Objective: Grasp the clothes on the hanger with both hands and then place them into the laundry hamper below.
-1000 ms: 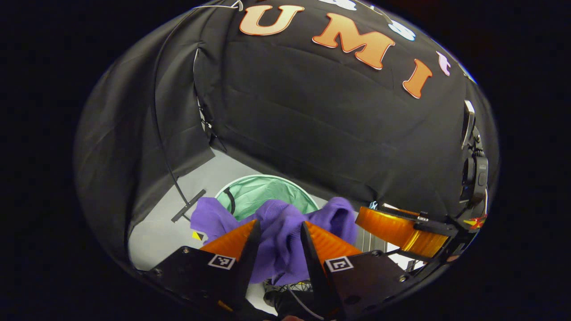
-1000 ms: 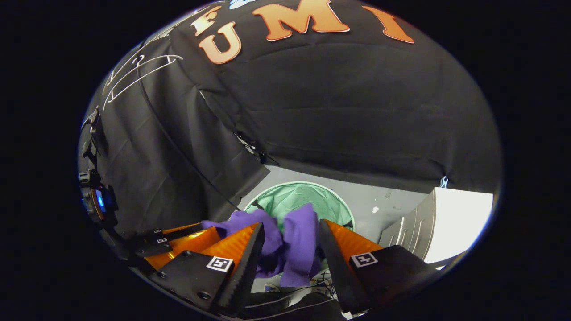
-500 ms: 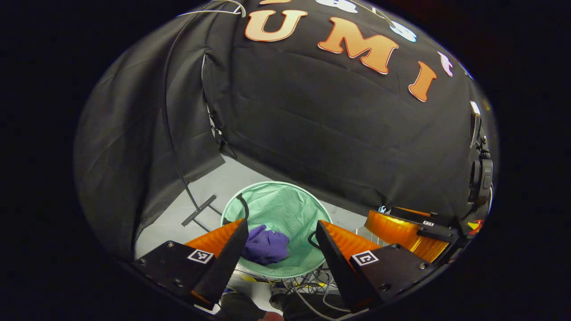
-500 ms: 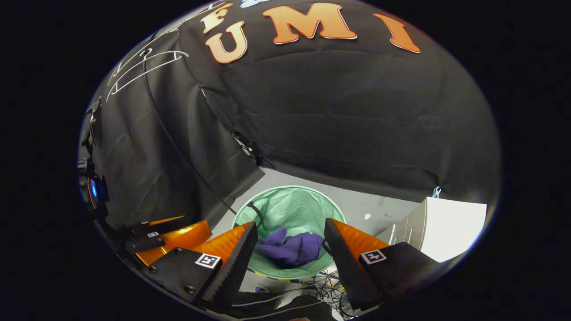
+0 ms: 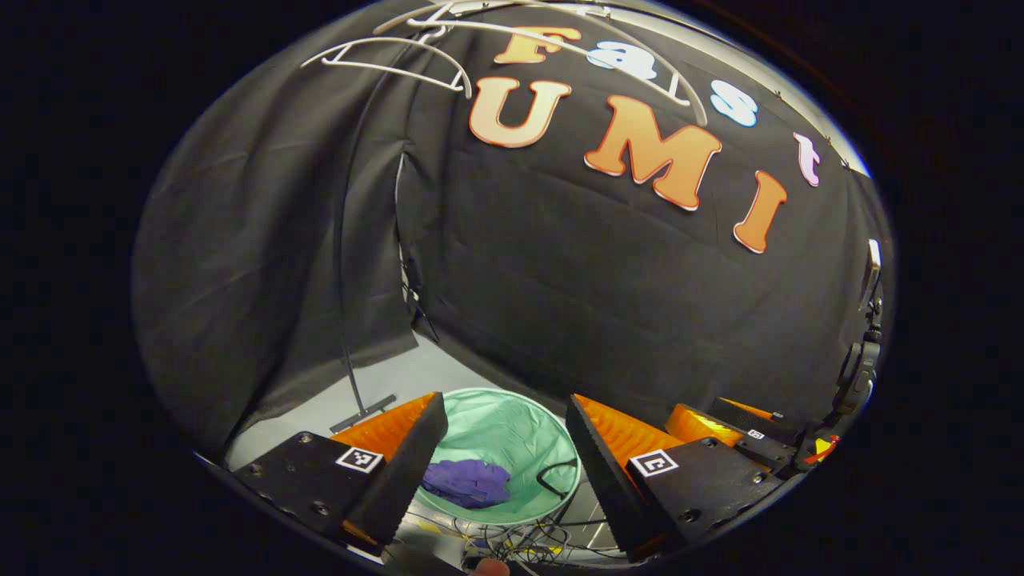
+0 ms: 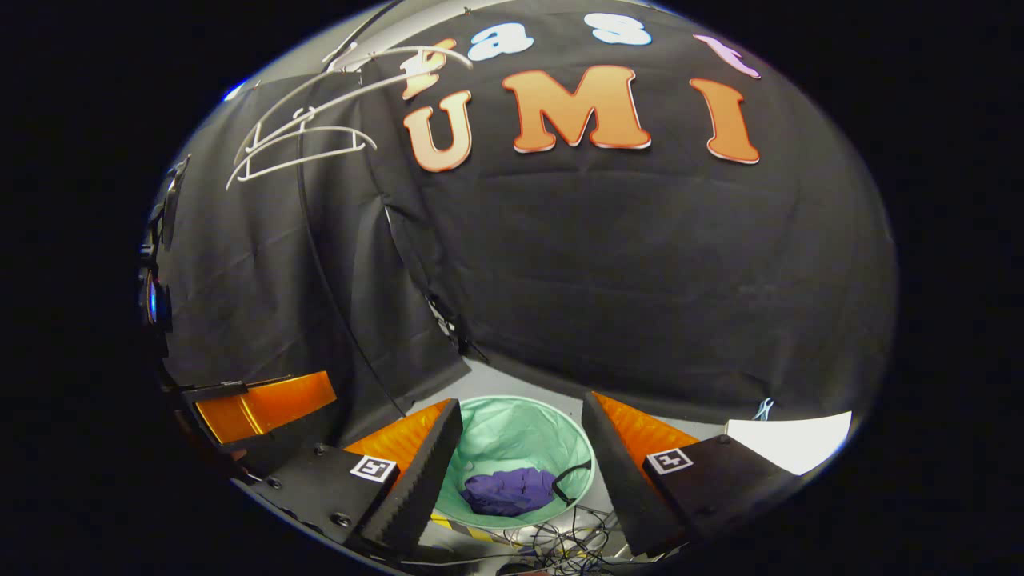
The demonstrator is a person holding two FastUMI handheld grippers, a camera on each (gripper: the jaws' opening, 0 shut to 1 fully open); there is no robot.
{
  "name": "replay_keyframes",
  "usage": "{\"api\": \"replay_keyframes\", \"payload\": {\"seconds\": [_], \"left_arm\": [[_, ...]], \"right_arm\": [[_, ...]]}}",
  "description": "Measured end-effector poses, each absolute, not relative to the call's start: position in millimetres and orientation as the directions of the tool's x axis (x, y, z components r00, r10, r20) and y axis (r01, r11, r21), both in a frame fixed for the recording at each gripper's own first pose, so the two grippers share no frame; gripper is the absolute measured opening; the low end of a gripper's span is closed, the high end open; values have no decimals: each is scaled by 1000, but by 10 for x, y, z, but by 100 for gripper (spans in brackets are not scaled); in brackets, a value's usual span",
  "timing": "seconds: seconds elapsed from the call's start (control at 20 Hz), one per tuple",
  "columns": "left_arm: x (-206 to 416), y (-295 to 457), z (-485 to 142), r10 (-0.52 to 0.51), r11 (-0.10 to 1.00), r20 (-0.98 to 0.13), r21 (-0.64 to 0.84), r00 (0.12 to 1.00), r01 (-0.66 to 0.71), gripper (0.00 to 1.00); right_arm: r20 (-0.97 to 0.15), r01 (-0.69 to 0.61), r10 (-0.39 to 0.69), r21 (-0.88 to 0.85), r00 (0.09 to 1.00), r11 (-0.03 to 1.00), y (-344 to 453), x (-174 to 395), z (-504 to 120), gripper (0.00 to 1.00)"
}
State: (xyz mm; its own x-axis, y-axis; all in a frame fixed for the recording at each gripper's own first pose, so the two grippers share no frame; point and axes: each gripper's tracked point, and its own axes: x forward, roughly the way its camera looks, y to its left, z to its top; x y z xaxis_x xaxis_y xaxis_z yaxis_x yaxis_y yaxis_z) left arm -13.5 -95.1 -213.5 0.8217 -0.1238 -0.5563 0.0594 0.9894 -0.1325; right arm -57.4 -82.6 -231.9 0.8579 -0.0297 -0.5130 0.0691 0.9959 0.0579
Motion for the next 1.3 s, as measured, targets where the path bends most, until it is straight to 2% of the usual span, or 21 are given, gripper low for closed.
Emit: {"api": "replay_keyframes", "payload": {"seconds": [0.3, 0.35, 0.5, 0.55, 0.65, 0.7, 0.75, 0.85, 0.95, 1.1, 1.15, 1.2, 1.3], "left_arm": [[-310, -701, -926, -111, 993, -297, -79, 948, 91, 96], [-390, -682, -745, -126, 991, -263, -83, 957, 108, 94], [-585, -526, -411, -142, 988, -216, -84, 966, 127, 91], [-666, -458, -253, -146, 987, -193, -96, 970, 129, 91], [-936, -304, -23, -142, 987, -157, -99, 977, 128, 91], [-1080, -210, 83, -127, 990, -141, -82, 982, 116, 91], [-1202, -123, 189, -112, 992, -122, -69, 986, 104, 91], [-1450, -2, 377, -96, 994, -95, -55, 991, 91, 91], [-1674, 74, 543, -92, 995, -56, -51, 994, 89, 91], [-1929, 198, 646, -79, 996, -40, -50, 996, 77, 91], [-2022, 262, 531, -75, 996, -39, -51, 996, 73, 91], [-2114, 273, 534, -77, 996, -34, -56, 996, 75, 91], [-2282, 252, 589, -86, 994, -18, -64, 996, 85, 91]], "right_arm": [[-340, 124, -104, 37, 935, 992, -797, -999, -1288, 100], [-316, 135, -112, 50, 942, 990, -740, -1108, -1106, 97], [-239, 156, -135, 70, 962, 985, -520, -1414, -631, 97], [-208, 153, -136, 71, 969, 986, -425, -1518, -455, 89], [-141, 150, -140, 56, 980, 987, -200, -1775, -66, 89], [-110, 149, -142, 50, 984, 988, -97, -1897, 122, 94], [-90, 145, -141, 45, 986, 988, -37, -2042, 131, 100], [-71, 133, -130, 41, 989, 990, 88, -2315, 250, 88], [-47, 137, -135, 45, 990, 990, 156, -2613, 309, 88], [-72, 130, -127, 28, 989, 991, 250, -2965, 245, 88], [-71, 127, -125, 23, 990, 992, 259, -3029, 271, 97], [-64, 124, -123, 14, 990, 992, 268, -3073, 316, 100], [-45, 128, -128, -1, 991, 992, 245, -3136, 392, 97]]}}
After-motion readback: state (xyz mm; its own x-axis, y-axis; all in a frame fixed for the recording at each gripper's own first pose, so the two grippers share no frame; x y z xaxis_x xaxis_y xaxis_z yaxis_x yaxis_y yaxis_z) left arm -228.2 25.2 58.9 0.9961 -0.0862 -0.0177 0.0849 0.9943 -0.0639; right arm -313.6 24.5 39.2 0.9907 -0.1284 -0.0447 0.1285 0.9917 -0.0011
